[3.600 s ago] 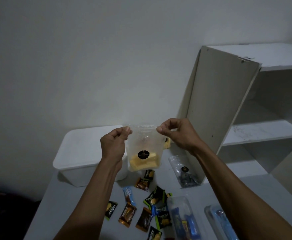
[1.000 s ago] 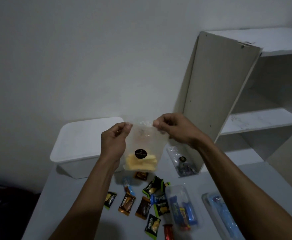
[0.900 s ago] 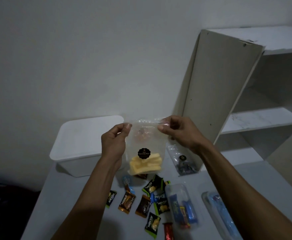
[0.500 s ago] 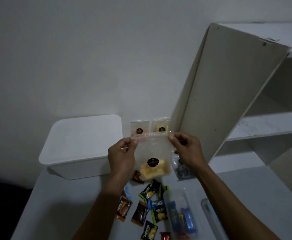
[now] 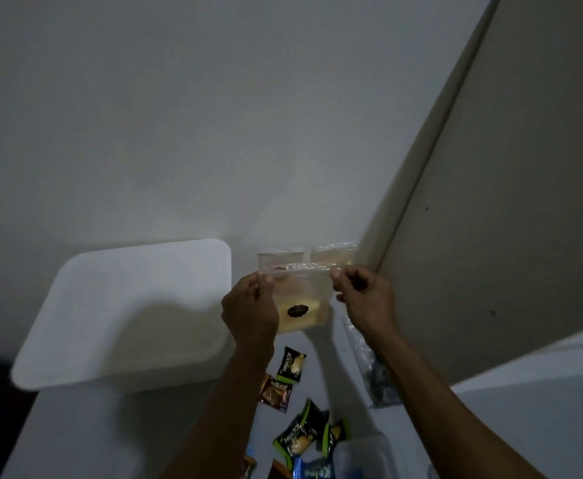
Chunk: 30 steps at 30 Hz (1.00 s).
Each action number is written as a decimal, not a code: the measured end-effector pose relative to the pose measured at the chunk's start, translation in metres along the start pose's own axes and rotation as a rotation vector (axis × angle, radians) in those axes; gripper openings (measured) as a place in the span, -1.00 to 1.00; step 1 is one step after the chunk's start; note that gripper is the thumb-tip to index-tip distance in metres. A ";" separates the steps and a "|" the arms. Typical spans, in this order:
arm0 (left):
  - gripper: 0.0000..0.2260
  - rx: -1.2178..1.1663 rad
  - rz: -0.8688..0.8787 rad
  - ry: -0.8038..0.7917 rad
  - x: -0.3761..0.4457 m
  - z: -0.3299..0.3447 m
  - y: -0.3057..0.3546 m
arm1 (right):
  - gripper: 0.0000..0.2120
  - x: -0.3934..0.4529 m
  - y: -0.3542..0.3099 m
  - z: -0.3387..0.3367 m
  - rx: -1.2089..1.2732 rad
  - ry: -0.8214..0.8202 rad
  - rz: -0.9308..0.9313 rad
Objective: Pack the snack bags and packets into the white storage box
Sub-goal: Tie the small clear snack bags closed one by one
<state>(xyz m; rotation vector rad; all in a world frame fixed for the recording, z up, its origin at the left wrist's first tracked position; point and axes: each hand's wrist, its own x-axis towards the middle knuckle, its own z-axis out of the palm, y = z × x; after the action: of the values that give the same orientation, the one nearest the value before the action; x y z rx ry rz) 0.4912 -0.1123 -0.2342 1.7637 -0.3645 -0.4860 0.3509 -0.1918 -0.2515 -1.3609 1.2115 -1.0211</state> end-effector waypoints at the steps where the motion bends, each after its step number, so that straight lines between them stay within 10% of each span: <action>1: -0.93 0.009 -0.022 0.020 0.007 0.007 -0.003 | -0.90 0.009 0.007 0.006 -0.003 -0.009 0.011; 30: -0.68 0.138 -0.153 0.139 0.092 0.079 -0.048 | -0.64 0.091 0.078 0.069 -0.181 -0.010 0.090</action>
<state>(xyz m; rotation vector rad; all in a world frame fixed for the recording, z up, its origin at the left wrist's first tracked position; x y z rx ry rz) 0.5298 -0.2117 -0.3087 1.9567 -0.1688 -0.4525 0.4203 -0.2719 -0.3406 -1.4341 1.3715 -0.8570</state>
